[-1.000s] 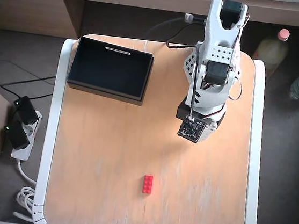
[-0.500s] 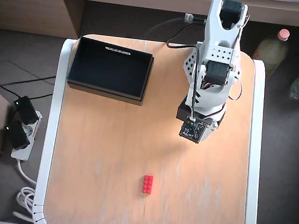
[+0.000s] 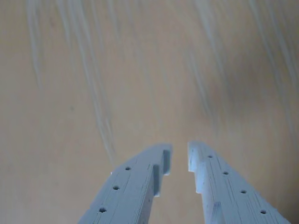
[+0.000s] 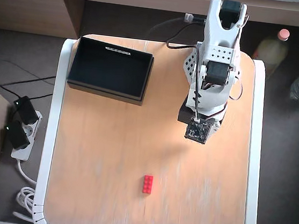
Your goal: Grasp a lego block and put it in the bin.
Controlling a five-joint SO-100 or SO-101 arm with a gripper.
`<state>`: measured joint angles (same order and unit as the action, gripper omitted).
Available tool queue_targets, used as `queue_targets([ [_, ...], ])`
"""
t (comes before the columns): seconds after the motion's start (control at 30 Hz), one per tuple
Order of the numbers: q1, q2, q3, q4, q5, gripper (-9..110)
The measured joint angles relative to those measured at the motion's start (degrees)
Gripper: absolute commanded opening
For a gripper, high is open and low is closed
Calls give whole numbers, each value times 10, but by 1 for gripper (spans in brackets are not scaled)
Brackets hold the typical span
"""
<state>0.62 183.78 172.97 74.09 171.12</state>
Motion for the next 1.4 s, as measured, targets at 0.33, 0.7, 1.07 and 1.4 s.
queue_targets([
  [0.33, 0, 0, 0, 0, 60, 0],
  [0.7, -1, -108, -69, 0, 98, 0],
  [1.07, 33, -330, -293, 0, 160, 1],
  [1.4, 119, -522, -431, -59, 229, 7],
])
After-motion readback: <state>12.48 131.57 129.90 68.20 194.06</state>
